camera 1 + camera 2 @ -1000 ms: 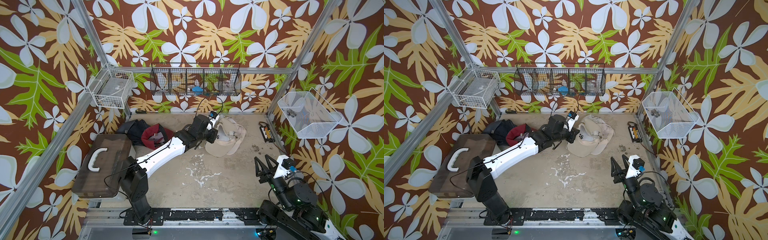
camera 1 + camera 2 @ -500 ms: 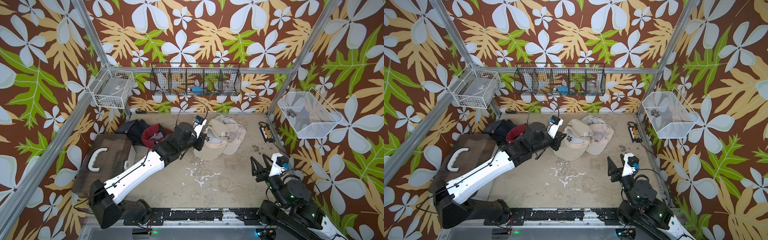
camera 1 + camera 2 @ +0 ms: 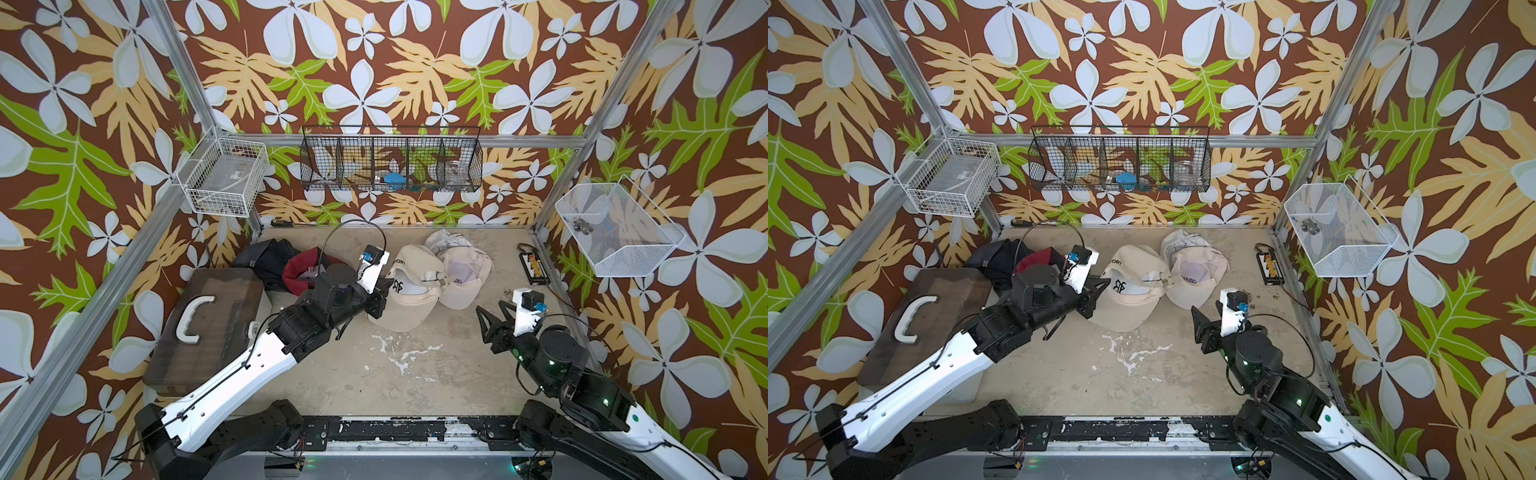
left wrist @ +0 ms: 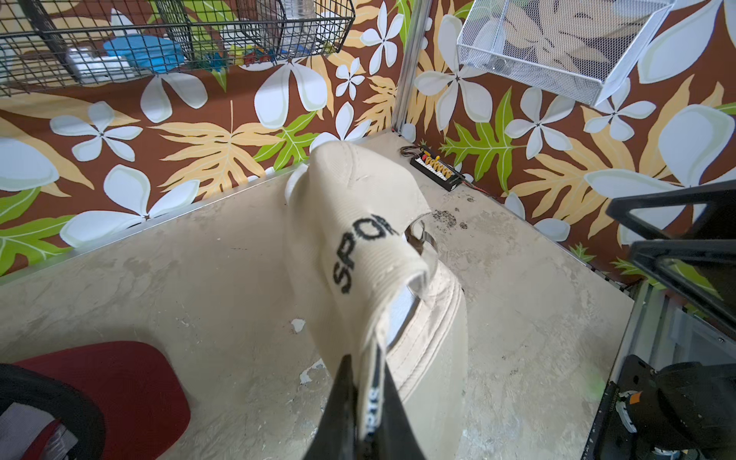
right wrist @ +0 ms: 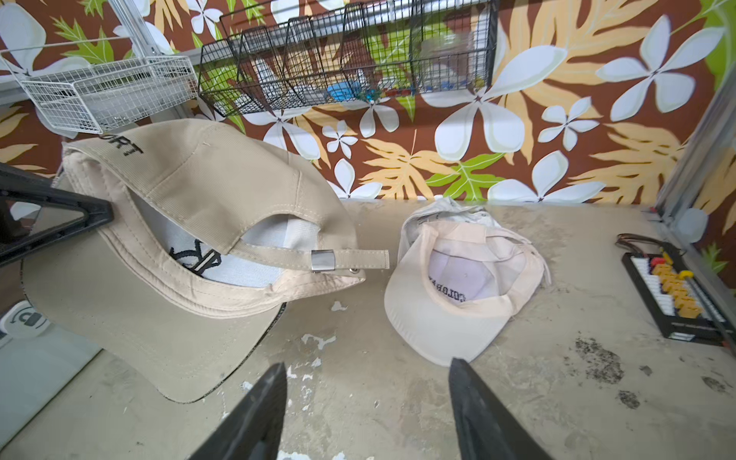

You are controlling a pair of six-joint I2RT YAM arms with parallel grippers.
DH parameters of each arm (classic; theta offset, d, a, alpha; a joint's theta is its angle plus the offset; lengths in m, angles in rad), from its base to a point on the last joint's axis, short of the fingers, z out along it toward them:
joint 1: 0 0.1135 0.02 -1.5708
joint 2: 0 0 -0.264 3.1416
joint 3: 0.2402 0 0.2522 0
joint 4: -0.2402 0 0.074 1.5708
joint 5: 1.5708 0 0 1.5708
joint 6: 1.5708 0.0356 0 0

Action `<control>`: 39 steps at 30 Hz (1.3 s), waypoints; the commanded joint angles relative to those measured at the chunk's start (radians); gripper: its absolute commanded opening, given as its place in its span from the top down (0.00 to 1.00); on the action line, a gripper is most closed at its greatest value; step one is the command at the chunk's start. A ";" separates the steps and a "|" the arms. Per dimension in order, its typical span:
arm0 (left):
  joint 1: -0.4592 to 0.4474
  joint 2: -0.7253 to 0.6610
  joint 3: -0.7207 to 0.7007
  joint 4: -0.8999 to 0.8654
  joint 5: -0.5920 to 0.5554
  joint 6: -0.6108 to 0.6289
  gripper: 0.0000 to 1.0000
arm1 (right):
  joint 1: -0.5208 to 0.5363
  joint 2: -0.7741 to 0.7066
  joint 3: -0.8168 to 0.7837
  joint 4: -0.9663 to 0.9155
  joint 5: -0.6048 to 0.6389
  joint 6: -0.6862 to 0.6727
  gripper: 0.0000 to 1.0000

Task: Open the adjustable buckle of the baseball cap
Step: Pick up the baseball cap, then open the adjustable buckle on the baseball cap.

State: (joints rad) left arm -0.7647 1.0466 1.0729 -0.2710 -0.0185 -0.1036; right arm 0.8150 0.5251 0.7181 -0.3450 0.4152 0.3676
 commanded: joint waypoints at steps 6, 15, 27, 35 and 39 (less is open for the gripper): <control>-0.001 -0.067 -0.031 0.005 0.004 -0.025 1.00 | -0.465 0.167 0.002 0.122 -0.628 0.103 0.33; -0.001 -0.118 -0.058 -0.006 0.026 -0.044 1.00 | -0.768 0.265 -0.190 0.513 -1.213 0.351 0.32; -0.001 -0.157 -0.099 -0.003 0.077 -0.083 1.00 | -0.767 0.331 -0.251 0.813 -1.318 0.553 0.31; -0.001 -0.168 -0.103 0.004 0.109 -0.108 1.00 | -0.766 0.363 -0.256 0.816 -1.316 0.545 0.33; -0.001 -0.169 -0.100 0.004 0.117 -0.111 1.00 | -0.759 0.379 -0.260 0.821 -1.311 0.541 0.33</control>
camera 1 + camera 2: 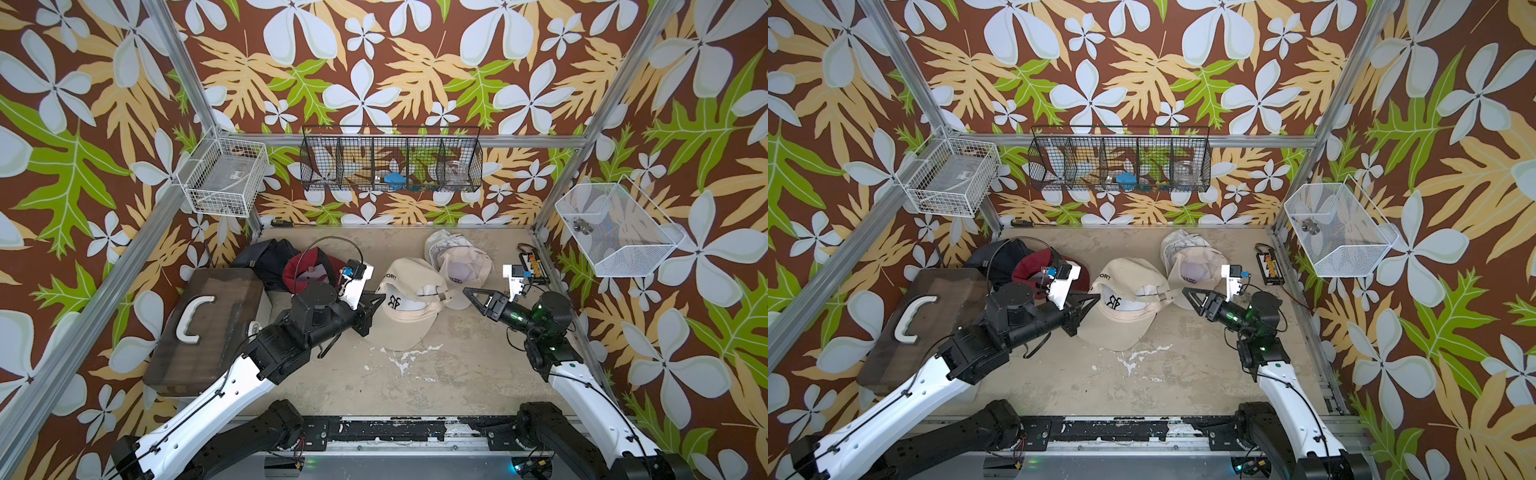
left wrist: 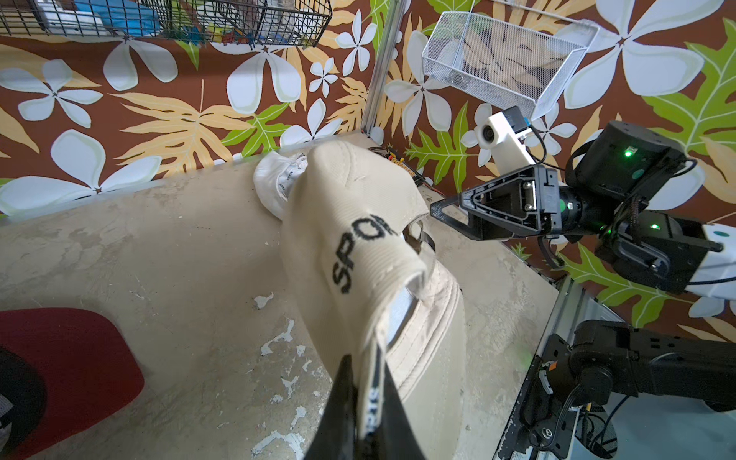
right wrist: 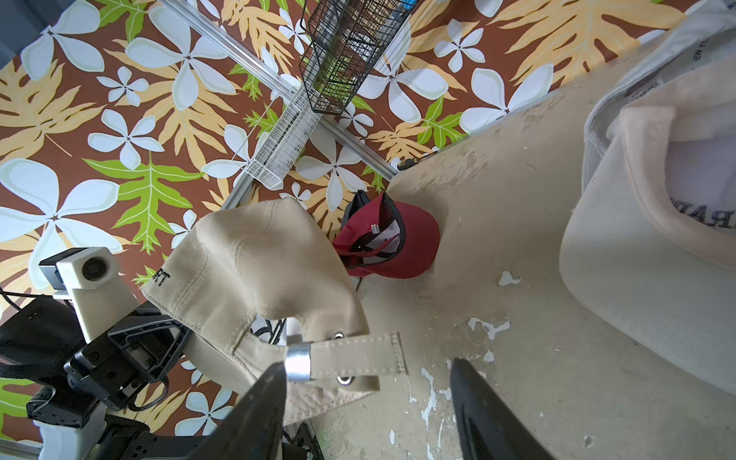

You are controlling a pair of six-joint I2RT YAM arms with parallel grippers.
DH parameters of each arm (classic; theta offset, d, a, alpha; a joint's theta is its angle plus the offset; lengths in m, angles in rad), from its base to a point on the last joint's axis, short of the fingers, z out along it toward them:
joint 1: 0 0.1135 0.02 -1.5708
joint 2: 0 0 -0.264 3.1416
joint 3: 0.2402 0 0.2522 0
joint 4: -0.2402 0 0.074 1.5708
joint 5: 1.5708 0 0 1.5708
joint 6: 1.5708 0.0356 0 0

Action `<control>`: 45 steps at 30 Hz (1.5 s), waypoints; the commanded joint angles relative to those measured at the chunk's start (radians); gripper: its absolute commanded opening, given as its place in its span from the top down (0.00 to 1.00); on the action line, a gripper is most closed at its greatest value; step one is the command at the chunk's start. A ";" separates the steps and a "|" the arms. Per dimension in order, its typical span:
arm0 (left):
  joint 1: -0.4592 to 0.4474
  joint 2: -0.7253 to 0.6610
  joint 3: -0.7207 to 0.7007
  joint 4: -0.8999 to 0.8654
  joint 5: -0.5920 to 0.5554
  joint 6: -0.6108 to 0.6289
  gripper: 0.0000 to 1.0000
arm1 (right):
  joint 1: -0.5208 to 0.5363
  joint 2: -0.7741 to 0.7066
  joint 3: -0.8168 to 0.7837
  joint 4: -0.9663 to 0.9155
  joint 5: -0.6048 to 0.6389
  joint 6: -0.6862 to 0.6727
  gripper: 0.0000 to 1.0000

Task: Open the adjustable buckle of the baseball cap
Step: Open the adjustable buckle on the baseball cap.

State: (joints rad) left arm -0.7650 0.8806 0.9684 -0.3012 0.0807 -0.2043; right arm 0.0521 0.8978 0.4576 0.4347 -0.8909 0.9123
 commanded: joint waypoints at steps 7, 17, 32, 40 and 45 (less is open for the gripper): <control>-0.002 0.002 0.004 0.038 0.033 -0.020 1.00 | 0.038 0.034 0.020 0.047 0.014 -0.013 0.34; -0.007 0.003 -0.003 0.038 0.037 -0.019 1.00 | 0.066 0.041 0.036 0.035 0.029 -0.027 0.42; -0.007 0.009 0.002 0.037 0.022 -0.010 1.00 | 0.080 0.029 0.022 -0.038 0.045 -0.078 0.49; -0.007 0.015 0.013 0.038 0.027 -0.007 1.00 | 0.080 0.039 0.012 -0.033 0.042 -0.084 0.49; -0.007 0.023 0.007 0.037 0.028 -0.005 1.00 | 0.081 0.038 0.007 -0.015 0.035 -0.074 0.53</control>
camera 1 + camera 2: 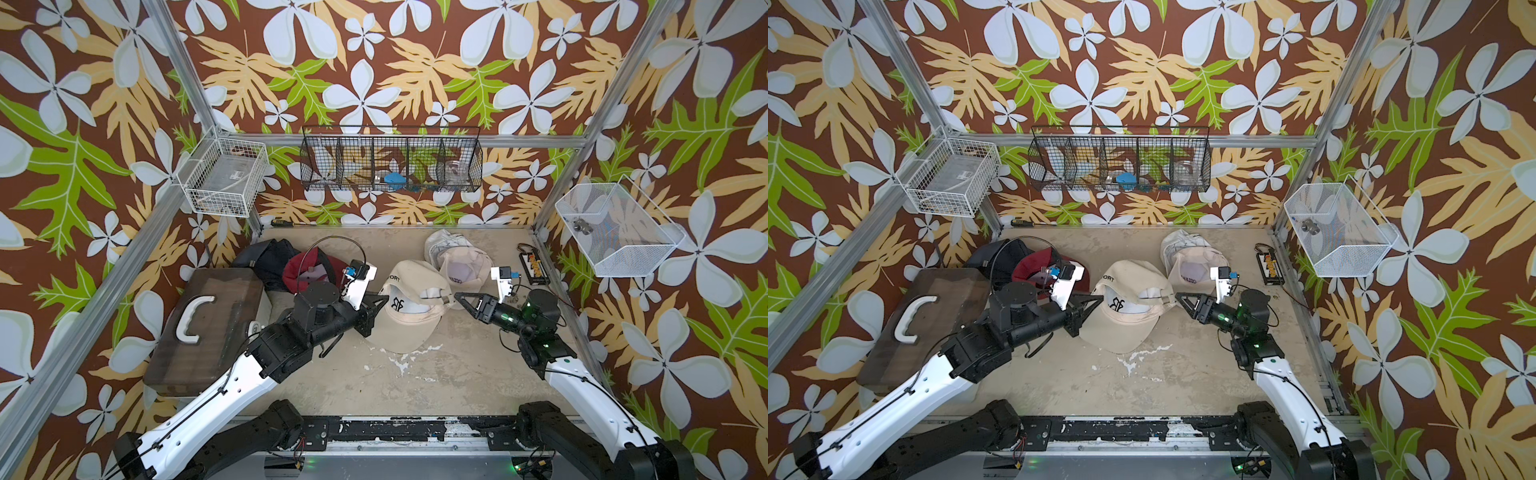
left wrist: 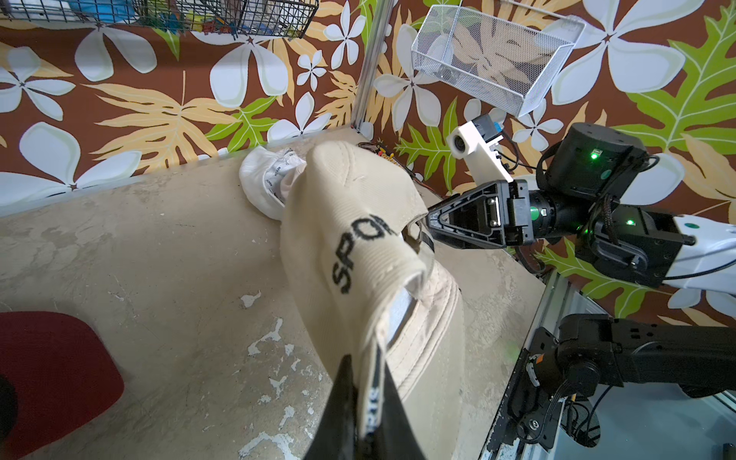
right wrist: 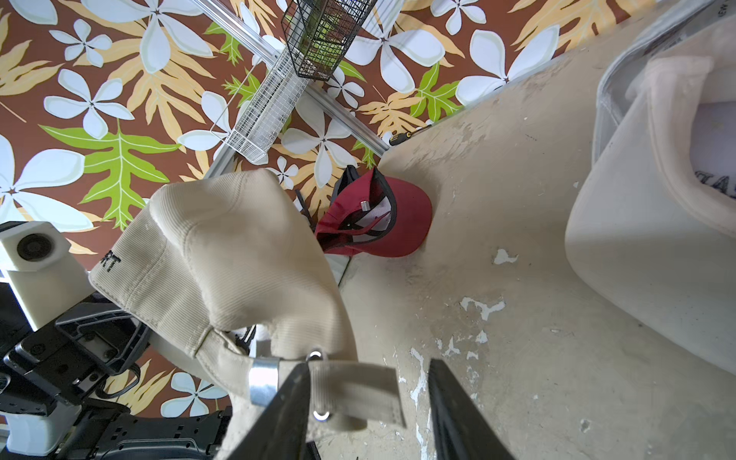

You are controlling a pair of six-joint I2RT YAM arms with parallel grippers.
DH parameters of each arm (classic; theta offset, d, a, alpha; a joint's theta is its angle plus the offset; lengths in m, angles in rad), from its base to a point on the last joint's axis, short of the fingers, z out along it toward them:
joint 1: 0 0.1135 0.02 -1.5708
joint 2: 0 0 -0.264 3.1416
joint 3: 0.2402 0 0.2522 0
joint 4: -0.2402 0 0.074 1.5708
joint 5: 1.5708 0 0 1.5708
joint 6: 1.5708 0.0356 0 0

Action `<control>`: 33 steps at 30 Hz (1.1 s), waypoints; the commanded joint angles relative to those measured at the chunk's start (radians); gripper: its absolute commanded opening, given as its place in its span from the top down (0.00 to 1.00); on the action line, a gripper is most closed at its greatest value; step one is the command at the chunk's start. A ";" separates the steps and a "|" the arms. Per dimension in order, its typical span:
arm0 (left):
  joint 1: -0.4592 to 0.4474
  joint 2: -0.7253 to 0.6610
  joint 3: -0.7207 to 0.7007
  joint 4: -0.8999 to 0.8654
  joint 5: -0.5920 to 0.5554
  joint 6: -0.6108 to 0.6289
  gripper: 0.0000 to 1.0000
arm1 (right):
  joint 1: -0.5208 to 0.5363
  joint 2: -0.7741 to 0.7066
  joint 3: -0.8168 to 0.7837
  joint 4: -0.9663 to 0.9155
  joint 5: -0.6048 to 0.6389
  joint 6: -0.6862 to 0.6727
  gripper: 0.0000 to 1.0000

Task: Open the adjustable buckle of the baseball cap
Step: Open the adjustable buckle on the baseball cap.

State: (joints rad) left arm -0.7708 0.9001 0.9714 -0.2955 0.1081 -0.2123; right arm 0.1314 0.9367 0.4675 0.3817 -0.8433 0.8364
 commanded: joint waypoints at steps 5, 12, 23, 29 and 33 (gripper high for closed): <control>-0.002 0.007 -0.002 0.032 -0.005 0.008 1.00 | 0.001 -0.006 -0.013 0.069 -0.030 0.023 0.63; -0.002 0.007 -0.017 0.031 -0.019 0.014 1.00 | 0.002 -0.020 -0.011 0.063 -0.043 0.024 0.91; -0.030 0.034 -0.084 0.051 -0.018 -0.008 1.00 | 0.011 -0.027 0.083 0.044 -0.057 0.044 1.00; -0.119 0.089 -0.077 0.073 -0.077 -0.013 1.00 | 0.105 -0.003 0.127 0.068 -0.021 0.066 1.00; -0.177 0.138 -0.066 0.082 -0.113 -0.016 1.00 | 0.192 0.019 0.141 0.102 0.036 0.078 1.00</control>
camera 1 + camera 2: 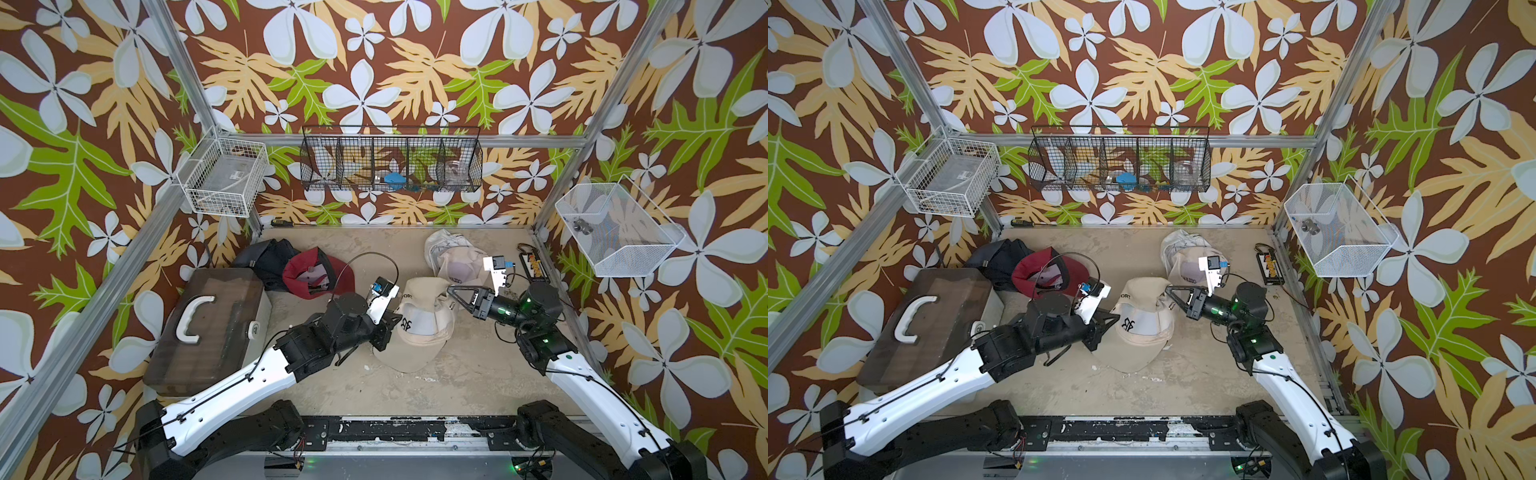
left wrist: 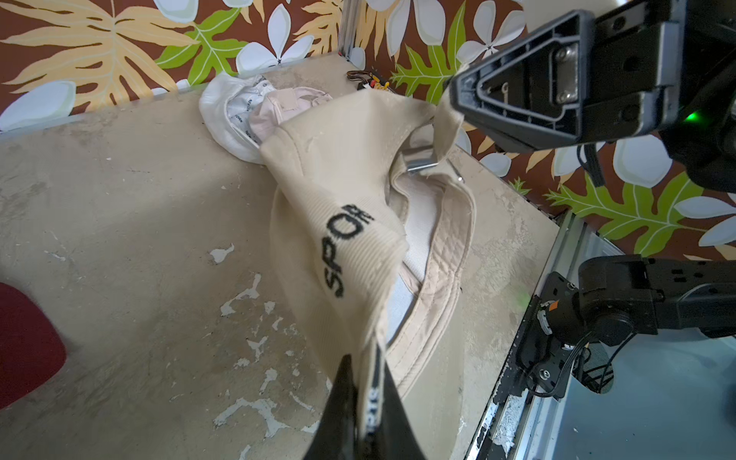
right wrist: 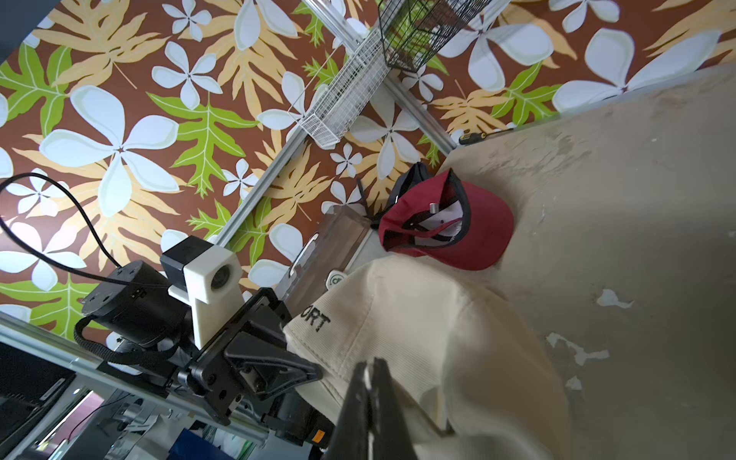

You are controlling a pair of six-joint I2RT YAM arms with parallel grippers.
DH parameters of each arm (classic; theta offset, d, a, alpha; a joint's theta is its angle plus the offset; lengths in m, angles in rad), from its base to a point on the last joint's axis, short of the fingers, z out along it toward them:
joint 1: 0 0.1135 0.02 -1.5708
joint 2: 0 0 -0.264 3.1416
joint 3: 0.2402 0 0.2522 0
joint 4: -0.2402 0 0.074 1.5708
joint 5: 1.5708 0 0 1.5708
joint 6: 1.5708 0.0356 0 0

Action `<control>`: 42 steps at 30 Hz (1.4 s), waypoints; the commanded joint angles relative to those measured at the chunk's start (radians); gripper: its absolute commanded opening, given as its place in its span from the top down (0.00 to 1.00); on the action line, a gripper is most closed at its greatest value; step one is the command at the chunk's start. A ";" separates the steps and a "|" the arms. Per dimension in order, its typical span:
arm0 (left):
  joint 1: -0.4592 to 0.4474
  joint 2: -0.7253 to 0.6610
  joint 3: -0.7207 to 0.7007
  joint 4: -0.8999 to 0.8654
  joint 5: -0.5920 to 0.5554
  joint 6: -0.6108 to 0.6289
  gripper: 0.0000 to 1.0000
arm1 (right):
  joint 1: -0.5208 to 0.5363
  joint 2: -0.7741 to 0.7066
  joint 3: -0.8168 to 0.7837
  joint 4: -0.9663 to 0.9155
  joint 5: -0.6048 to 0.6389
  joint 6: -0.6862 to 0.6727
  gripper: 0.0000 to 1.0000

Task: Open the adjustable buckle of the baseball cap
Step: Open the adjustable buckle on the baseball cap.

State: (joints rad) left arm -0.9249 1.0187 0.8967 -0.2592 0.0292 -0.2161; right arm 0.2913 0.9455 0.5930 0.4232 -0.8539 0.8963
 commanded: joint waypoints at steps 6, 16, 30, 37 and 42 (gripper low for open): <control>-0.107 0.065 -0.033 0.079 -0.081 -0.038 1.00 | 0.067 0.049 0.083 0.060 0.075 0.020 1.00; -0.232 0.147 -0.100 0.152 -0.131 -0.090 1.00 | 0.097 0.125 0.255 0.037 0.082 0.016 1.00; -0.255 0.075 -0.094 0.135 -0.228 -0.072 1.00 | 0.121 0.080 0.202 -0.060 0.119 -0.082 0.91; -0.255 0.012 -0.088 0.116 -0.260 -0.063 1.00 | 0.120 0.010 0.234 -0.334 0.219 -0.314 0.48; -0.255 -0.012 -0.069 0.083 -0.303 -0.047 1.00 | 0.120 -0.079 0.277 -0.519 0.351 -0.437 0.41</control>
State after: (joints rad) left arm -1.1778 1.0168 0.8116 -0.1692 -0.2325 -0.2840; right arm 0.4110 0.8963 0.8520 0.0353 -0.6003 0.5747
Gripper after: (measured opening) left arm 0.094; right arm 0.593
